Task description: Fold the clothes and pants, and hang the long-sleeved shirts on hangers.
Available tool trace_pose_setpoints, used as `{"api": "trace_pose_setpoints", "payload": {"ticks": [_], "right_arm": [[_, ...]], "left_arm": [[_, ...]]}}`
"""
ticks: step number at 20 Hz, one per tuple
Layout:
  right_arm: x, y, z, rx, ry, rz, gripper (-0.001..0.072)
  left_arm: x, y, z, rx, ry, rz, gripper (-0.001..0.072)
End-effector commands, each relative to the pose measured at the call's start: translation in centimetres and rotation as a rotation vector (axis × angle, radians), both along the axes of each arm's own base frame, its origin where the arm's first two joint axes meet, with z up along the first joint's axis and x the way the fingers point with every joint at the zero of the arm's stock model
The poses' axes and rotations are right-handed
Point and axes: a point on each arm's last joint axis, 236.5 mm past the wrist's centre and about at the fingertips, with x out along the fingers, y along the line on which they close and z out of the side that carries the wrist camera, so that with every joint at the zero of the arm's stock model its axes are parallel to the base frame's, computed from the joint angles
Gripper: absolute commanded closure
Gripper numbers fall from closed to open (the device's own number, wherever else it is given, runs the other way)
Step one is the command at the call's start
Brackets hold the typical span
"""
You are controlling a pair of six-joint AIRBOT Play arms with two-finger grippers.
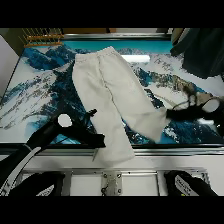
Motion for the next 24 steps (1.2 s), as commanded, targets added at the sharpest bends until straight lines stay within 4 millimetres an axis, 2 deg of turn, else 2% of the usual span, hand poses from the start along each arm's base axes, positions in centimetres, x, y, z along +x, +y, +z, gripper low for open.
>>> {"api": "trace_pose_setpoints", "payload": {"ticks": [1,2,3,4,5,6,8,10,13,15,17,18,20,22,24], "right_arm": [[9.4,-6.8,16.5,-0.078,-0.489,-0.244,0.0692],[10.7,-7.5,19.4,-0.091,-0.566,-0.255,0.0692],[11.5,-7.6,21.1,-0.093,-0.602,-0.255,0.0675],[11.9,-7.4,21.8,-0.073,-0.612,-0.252,0.0571],[12.1,-6.8,21.8,-0.045,-0.607,-0.245,0.0319],[11.8,-6.5,21.4,-0.047,-0.589,-0.224,0.0145],[10.2,-5.4,19.3,-0.08,-0.486,-0.125,0.0124],[7.4,-3.7,15.7,-0.092,-0.32,0.008,0.0125],[2.3,-0.5,9.4,-0.031,-0.066,0.122,0.0125],[-0.9,2.0,4.9,0.007,0.055,0.174,0.0126],[-4.9,5.0,0.2,0.047,0.197,0.223,0.0126],[-7.1,6.6,-2.2,0.06,0.271,0.261,0.0125],[-10.9,9.0,-5.3,0.065,0.381,0.345,0.0126],[-13.5,10.8,-7.1,0.063,0.456,0.383,0.0126],[-14.6,12.0,-7.6,0.055,0.483,0.416,0.0126]], "left_arm": [[-3.5,-6.1,6.0,-0.184,-0.131,-0.089,0.0677],[-4.1,-7.6,6.7,-0.21,-0.184,-0.115,0.0677],[-4.2,-8.8,7.2,-0.223,-0.225,-0.134,0.0676],[-3.8,-9.4,7.2,-0.214,-0.263,-0.156,0.0543],[-2.9,-9.6,7.2,-0.188,-0.304,-0.181,0.022],[-1.4,-9.5,7.1,-0.158,-0.333,-0.188,0.0057],[3.2,-7.9,7.5,-0.093,-0.38,-0.153,0.0059],[9.5,-4.6,7.5,-0.013,-0.447,-0.047,0.0059],[19.4,3.4,5.8,0.119,-0.519,0.209,0.0059],[24.3,9.1,3.6,0.178,-0.496,0.386,0.0059],[27.6,15.1,0.3,0.233,-0.428,0.556,0.006],[28.5,17.4,-1.2,0.254,-0.396,0.62,0.0059],[29.7,21.4,-4.1,0.292,-0.347,0.711,0.006],[30.9,23.4,-5.9,0.309,-0.309,0.745,0.006],[32.9,23.7,-6.8,0.308,-0.301,0.743,0.006]]}}
